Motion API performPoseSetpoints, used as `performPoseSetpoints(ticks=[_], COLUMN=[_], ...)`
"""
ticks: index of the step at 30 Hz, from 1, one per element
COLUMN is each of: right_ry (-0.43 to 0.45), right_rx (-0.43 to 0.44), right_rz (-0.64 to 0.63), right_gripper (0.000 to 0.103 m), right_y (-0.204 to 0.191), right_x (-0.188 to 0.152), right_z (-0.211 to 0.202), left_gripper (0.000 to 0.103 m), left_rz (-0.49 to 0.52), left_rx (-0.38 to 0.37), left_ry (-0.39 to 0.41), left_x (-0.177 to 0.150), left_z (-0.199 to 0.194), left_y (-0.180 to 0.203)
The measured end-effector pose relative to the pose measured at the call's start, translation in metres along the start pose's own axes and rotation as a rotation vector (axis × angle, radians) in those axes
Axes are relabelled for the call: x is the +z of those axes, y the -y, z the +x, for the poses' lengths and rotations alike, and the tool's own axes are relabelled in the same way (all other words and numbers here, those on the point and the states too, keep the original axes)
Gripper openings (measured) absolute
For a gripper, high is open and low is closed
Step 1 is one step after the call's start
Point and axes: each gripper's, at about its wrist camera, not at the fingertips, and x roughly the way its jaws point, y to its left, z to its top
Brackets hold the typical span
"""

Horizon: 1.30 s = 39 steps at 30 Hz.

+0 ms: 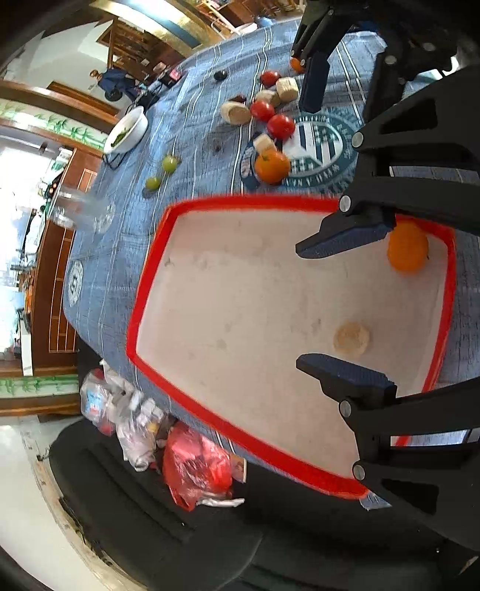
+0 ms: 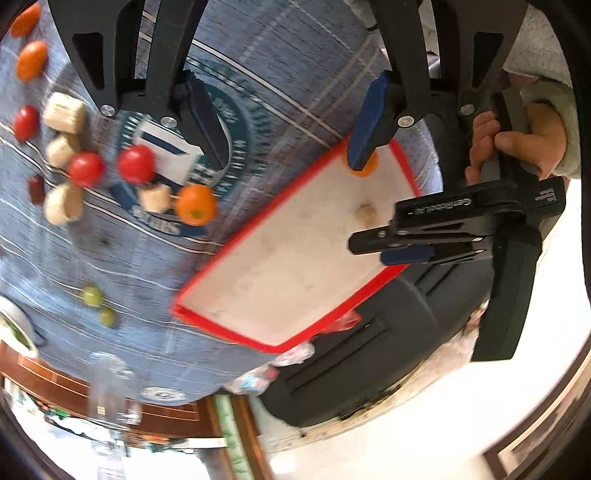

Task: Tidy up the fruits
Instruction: 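Open left tool dropping the slice while right tool releases the orange into the tray, then move both tools back from the tray toward the remaining fruit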

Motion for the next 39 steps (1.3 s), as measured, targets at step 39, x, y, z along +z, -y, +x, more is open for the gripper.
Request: performPoseSetpoints(ticks=[39], right_ry=[0.15], right_rx=[-0.35], right_rz=[0.572], right_gripper=[0.074], right_y=[0.158], right_x=[-0.125], right_z=[-0.142], left_gripper=[0.074], left_rz=[0.255], left_rx=[-0.294], left_ry=[-0.145], left_x=[0.003], left_z=[0.041], left_y=[0.167])
